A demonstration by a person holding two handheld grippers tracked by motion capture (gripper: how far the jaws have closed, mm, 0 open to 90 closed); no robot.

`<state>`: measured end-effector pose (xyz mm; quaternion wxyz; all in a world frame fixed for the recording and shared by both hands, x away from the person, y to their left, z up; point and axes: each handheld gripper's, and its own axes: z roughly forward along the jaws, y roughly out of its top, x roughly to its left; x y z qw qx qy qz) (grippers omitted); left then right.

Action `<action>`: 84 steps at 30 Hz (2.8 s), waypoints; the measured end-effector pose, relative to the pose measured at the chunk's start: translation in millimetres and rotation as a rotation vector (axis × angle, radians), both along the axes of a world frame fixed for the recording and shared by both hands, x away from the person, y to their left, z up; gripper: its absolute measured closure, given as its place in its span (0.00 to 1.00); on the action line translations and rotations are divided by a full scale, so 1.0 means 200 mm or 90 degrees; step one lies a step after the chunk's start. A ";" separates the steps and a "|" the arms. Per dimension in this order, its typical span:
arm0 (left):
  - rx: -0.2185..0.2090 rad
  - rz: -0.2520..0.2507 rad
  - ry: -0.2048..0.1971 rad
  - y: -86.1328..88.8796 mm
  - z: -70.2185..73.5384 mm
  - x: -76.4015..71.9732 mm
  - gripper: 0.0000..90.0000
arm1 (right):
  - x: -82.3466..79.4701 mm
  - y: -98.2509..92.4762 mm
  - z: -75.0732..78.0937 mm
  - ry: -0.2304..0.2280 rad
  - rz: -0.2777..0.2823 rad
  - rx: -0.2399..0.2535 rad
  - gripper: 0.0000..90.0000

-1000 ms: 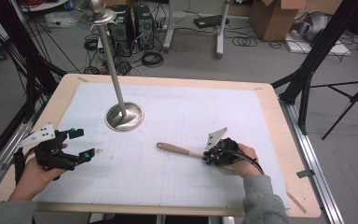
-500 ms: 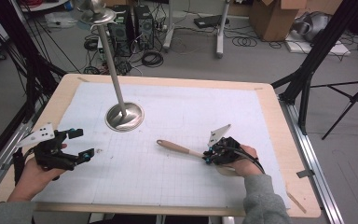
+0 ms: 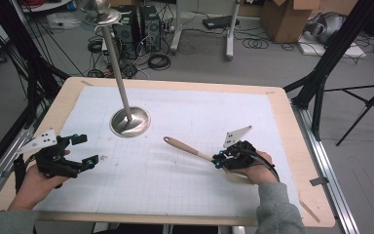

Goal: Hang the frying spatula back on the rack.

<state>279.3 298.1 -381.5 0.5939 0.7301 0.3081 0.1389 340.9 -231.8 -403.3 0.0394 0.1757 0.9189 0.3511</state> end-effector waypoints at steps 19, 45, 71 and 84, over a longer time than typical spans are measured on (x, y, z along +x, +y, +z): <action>-0.015 -0.014 -0.005 0.00 0.01 0.00 0.03 | 0.00 -0.04 0.09 0.002 -0.033 0.144 0.86; -0.018 -0.027 -0.002 -0.01 0.00 -0.01 0.03 | 0.05 -0.02 0.28 -0.015 -0.015 0.169 0.86; -0.017 -0.031 -0.019 0.01 0.02 -0.02 0.03 | 0.07 0.10 0.59 -0.087 0.021 0.204 0.86; -0.024 -0.036 -0.023 0.02 0.02 -0.03 0.03 | 0.13 0.17 0.70 -0.094 0.019 0.240 0.86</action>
